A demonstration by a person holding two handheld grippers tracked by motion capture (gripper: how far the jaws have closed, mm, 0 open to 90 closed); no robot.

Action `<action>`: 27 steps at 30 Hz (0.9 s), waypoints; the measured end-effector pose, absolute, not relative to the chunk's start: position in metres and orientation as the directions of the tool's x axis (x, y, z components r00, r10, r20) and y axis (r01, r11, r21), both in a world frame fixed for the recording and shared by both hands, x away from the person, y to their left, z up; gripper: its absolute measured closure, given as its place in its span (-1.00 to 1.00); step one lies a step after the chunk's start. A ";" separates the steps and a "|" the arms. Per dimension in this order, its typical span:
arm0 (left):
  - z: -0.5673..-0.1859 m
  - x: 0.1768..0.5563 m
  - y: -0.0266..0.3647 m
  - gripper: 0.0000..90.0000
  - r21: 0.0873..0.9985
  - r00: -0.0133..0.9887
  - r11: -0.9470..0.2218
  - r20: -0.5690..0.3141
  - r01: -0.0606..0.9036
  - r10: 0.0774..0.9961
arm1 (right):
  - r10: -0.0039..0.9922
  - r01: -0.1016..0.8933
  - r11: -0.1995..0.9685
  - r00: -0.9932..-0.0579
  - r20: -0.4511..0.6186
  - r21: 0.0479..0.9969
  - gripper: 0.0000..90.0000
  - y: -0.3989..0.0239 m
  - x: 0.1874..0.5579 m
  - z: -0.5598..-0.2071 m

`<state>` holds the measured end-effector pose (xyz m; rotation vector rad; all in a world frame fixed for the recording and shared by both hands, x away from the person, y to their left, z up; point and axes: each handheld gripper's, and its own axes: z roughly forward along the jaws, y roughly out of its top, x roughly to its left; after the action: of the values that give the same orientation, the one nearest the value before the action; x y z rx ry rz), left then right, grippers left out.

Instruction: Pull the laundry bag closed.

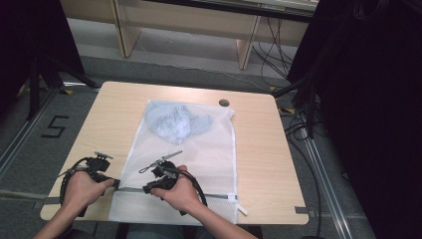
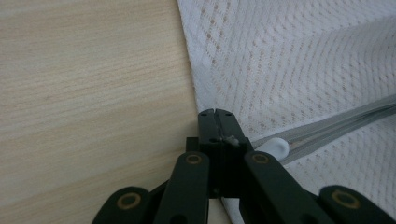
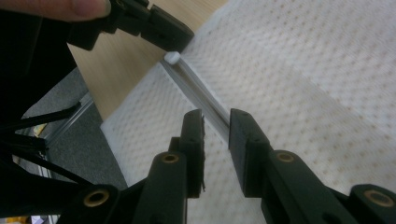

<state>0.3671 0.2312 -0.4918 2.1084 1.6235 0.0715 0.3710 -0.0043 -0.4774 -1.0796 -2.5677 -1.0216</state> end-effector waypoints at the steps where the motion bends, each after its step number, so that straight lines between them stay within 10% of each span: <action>1: -0.492 0.367 0.231 0.99 0.396 0.297 -0.185 -0.241 0.899 0.924 | 0.565 0.685 0.502 -0.722 0.399 0.528 0.70 -0.004 0.371 -0.477; 27: -0.492 0.368 0.230 1.00 0.389 0.299 -0.192 -0.238 0.901 0.924 | 0.532 0.664 0.531 -0.745 0.403 0.527 0.64 0.056 0.385 -0.485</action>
<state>0.3675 0.2302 -0.4918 2.1188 1.6241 0.0681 0.3849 0.0561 -0.4845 -1.0181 -2.5744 -1.0107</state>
